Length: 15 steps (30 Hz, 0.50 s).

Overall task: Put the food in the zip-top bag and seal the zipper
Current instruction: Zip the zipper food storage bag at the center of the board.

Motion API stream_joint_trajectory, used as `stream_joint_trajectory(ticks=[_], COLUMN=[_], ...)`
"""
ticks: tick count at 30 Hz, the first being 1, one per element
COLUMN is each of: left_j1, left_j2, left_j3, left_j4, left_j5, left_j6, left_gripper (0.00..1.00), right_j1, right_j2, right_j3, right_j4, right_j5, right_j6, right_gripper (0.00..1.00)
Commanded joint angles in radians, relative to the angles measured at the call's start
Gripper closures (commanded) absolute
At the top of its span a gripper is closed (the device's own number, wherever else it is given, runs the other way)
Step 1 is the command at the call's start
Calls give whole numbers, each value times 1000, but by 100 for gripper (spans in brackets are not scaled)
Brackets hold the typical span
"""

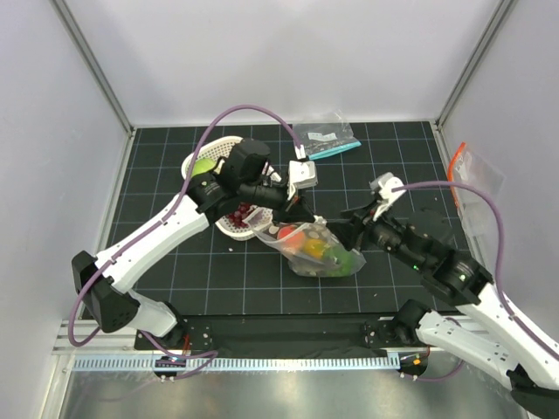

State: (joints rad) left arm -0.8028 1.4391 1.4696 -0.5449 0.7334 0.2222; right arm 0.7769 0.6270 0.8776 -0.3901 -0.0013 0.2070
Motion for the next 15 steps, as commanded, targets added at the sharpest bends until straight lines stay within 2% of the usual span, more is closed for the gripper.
stream_joint_trajectory(ticks=[1, 3, 8, 14, 15], left_j1=[5, 5, 5, 7, 5], left_j2=[-39, -46, -65, -72, -75], left_j3=[37, 35, 37, 38, 38], left_j4=[0, 3, 5, 13, 13], left_j5=[57, 70, 95, 113, 113], left_j6=[19, 22, 14, 3, 0], left_gripper=[100, 100, 100, 100, 100], right_j1=[1, 1, 1, 1, -1], right_j2=[56, 74, 96, 103, 103], right_j3=[40, 35, 24, 20, 20], right_j4=[42, 60, 83, 100, 102], right_j5=[-127, -140, -190, -227, -232], right_j6=[-32, -37, -58, -58, -57], right_gripper=[39, 32, 36, 57, 64])
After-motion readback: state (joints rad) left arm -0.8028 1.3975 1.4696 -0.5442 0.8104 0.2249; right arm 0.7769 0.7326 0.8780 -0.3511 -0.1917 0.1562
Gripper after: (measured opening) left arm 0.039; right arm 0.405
